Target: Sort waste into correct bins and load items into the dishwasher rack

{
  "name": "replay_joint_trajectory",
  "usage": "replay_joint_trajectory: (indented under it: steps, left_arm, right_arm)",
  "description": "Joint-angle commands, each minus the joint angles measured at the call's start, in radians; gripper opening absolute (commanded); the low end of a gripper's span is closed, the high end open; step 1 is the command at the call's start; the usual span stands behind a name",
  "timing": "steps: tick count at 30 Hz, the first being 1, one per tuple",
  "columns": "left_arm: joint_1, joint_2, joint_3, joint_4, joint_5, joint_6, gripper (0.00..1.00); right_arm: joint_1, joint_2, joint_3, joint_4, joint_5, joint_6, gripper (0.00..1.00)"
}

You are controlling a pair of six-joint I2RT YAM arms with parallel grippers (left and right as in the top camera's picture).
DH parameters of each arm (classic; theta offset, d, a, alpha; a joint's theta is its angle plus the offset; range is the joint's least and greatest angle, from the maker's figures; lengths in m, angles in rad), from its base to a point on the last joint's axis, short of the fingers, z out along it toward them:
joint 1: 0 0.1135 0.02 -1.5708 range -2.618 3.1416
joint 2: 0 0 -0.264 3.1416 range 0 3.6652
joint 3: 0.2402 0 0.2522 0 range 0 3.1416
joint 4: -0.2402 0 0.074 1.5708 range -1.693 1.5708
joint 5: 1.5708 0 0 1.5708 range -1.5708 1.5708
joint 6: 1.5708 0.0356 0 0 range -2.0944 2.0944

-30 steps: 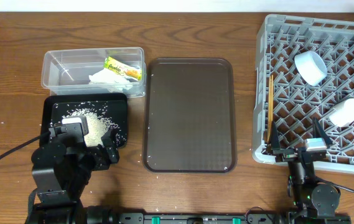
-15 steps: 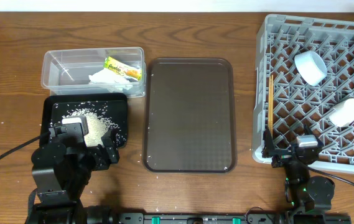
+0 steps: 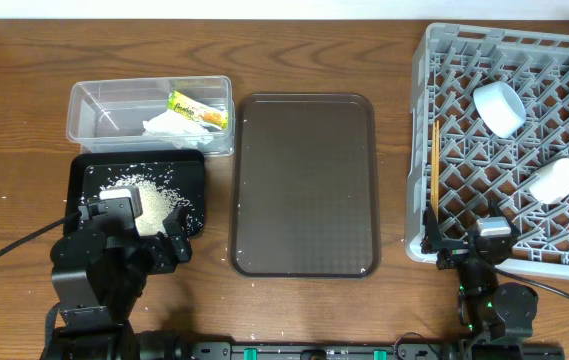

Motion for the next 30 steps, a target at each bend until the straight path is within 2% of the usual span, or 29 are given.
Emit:
replay_joint_trajectory:
  steps: [1,10,15,19,30]
  left_arm:
    - [0.004,-0.006,0.003,0.003,-0.013,0.013,0.92]
    - [0.002,-0.036,-0.003,-0.026,-0.013,0.014,0.92]
    - [0.002,-0.126,-0.099,0.064,-0.017,0.021,0.92]
    - [0.002,-0.236,-0.263,0.192,-0.032,0.021,0.92]
    - [0.002,-0.516,-0.721,0.727,-0.039,0.021,0.92]
  right_arm:
    - [0.010,-0.005,-0.002,-0.002,-0.005,0.002,0.99]
    - [0.010,-0.005,-0.002,-0.003,-0.005,0.002,0.99]
    - [0.010,-0.005,-0.002,-0.003,-0.005,0.002,0.99]
    - [0.010,-0.005,-0.002,-0.003,-0.005,0.002,0.99]
    - [0.010,-0.005,-0.002,-0.002,-0.005,0.002,0.99]
